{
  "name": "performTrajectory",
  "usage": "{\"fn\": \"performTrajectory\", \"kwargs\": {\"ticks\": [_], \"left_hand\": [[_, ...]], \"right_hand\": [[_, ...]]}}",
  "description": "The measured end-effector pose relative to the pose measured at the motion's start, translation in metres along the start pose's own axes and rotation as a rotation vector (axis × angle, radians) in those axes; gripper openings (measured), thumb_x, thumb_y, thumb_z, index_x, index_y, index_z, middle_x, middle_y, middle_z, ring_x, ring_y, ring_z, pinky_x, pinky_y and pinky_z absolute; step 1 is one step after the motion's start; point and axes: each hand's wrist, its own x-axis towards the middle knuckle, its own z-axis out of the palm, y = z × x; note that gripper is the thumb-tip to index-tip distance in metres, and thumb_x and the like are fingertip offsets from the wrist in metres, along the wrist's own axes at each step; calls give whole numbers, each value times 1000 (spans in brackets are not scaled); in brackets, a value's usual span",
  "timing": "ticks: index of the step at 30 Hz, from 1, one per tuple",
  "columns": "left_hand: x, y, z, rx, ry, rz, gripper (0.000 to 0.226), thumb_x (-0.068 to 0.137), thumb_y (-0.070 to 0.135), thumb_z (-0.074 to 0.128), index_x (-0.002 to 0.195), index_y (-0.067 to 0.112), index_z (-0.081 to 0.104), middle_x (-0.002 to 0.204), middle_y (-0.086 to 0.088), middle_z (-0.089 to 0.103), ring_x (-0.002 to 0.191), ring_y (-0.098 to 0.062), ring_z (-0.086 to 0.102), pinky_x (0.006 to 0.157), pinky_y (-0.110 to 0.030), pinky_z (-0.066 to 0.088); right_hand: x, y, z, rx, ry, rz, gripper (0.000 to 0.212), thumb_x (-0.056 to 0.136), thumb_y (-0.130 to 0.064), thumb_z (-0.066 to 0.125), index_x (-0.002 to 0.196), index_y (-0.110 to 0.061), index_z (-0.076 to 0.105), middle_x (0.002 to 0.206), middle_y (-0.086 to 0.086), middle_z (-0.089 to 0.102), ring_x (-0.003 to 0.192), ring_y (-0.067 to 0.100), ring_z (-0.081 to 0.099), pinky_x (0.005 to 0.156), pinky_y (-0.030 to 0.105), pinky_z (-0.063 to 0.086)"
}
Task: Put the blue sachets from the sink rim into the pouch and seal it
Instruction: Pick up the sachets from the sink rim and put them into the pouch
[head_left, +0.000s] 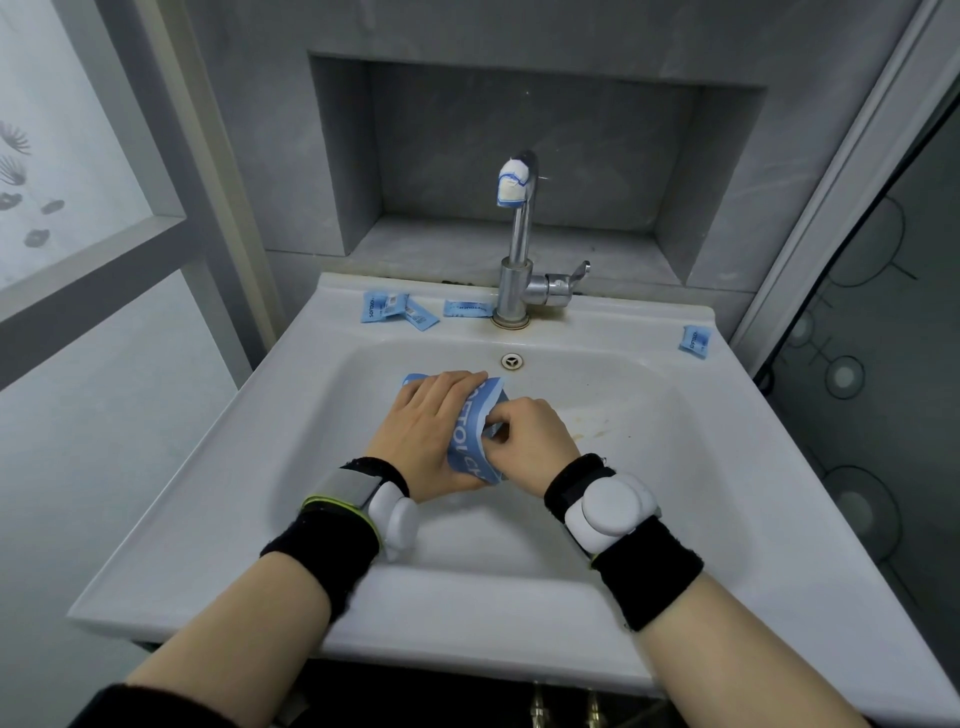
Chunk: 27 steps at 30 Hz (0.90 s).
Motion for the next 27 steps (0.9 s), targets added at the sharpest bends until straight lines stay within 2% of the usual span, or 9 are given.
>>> {"fn": "performTrajectory", "kwargs": {"ticks": [4,7,9,13,17,20,23,27], "left_hand": [[-1,1,-1,-3,0,-3,106,56,70,72,141,16,37,136,-2,47,125,-20,43,107,-34,27],[-1,0,-1,1,-4,-2,106,56,69,72,141,16,36,136,-2,47,125,-20,43,107,-34,27],[-1,0,0,7,-7,-6,106,56,70,72,141,16,36,136,-1,47,126,-20,42,107,-34,27],[-1,0,1,5,-2,-7,106,57,69,72,141,16,36,136,-1,47,125,-20,43,107,-35,28],[-1,0,0,5,4,1,105,57,68,73,140,16,36,136,-2,47,125,-20,43,106,-35,28],[-1,0,0,5,-4,0,105,57,68,73,141,16,36,136,-1,47,126,-20,42,107,-34,28],[-1,0,0,0,-2,-4,105,57,68,73,141,16,37,136,-1,47,126,-19,42,108,-34,27],[-1,0,-1,-7,0,-18,107,56,71,72,141,17,36,135,-1,47,126,-20,42,107,-33,26]], "right_hand": [[0,0,0,7,8,-4,14,80,-15,64,67,-20,65,56,-10,50,55,15,46,57,23,36],[0,0,0,-2,11,0,25,78,-13,64,61,-27,53,49,-15,42,48,8,40,53,22,31],[0,0,1,-11,9,-4,27,79,-13,63,60,-28,50,49,-14,42,49,9,40,54,23,32],[0,0,1,4,11,-8,19,79,-15,63,63,-25,59,53,-11,47,55,16,45,56,24,34],[0,0,1,-6,2,-12,28,80,-13,62,60,-29,49,49,-13,43,51,14,43,55,24,34],[0,-1,1,-15,12,-16,43,80,-11,61,49,-30,38,46,-14,38,45,7,37,50,23,29],[-1,-1,1,-16,16,-28,50,80,-10,60,47,-35,33,45,-14,36,44,7,34,47,21,25],[0,-1,0,-5,22,-28,34,81,-11,60,55,-27,45,50,-9,45,48,12,41,51,25,32]]}}
